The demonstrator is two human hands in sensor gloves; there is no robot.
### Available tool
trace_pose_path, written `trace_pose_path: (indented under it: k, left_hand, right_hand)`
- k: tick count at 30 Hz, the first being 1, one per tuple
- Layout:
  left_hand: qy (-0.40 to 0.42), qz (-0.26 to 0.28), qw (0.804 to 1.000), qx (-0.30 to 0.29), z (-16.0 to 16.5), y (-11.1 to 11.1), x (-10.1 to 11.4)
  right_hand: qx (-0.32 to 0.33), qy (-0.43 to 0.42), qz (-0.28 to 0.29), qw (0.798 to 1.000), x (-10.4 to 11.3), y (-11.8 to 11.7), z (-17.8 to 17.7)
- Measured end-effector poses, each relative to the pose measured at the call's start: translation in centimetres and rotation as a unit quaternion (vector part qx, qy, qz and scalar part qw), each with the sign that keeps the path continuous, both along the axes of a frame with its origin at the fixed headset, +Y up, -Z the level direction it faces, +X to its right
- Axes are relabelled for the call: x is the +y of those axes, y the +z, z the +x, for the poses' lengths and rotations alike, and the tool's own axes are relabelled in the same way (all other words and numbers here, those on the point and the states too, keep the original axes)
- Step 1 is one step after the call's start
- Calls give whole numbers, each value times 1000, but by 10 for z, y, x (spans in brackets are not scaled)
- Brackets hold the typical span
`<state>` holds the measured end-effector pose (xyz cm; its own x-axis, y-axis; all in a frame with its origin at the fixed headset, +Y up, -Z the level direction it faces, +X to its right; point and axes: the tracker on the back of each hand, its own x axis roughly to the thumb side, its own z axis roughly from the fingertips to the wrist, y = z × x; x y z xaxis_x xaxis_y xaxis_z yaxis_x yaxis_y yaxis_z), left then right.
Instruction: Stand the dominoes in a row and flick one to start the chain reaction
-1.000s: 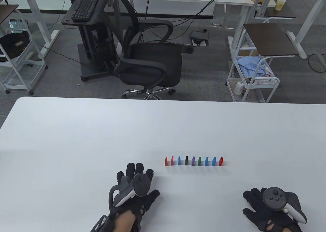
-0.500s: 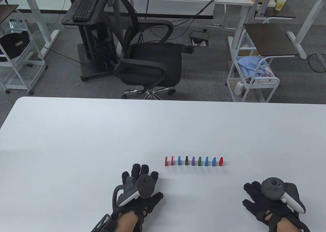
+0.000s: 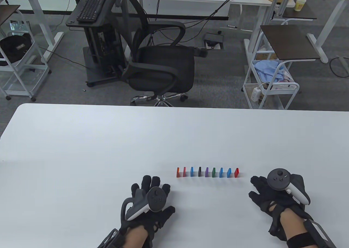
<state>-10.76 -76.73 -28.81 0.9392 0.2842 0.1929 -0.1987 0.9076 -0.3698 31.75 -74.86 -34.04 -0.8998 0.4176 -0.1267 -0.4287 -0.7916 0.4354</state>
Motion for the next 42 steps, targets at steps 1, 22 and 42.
trace_pose_path:
  k: [1,22,42]
  left_hand:
    - [0,-1,1000,0,0,0,0]
    - [6,-1,1000,-1,-2,-1,0]
    - [5,-2,1000,-7,-2,-1,0]
  right_hand:
    - [-2,-2,0,1000,0,-3,0]
    - [-54,7,31,998,-17,-60,-17]
    - [-79,41,140,986,-17,-72,-31]
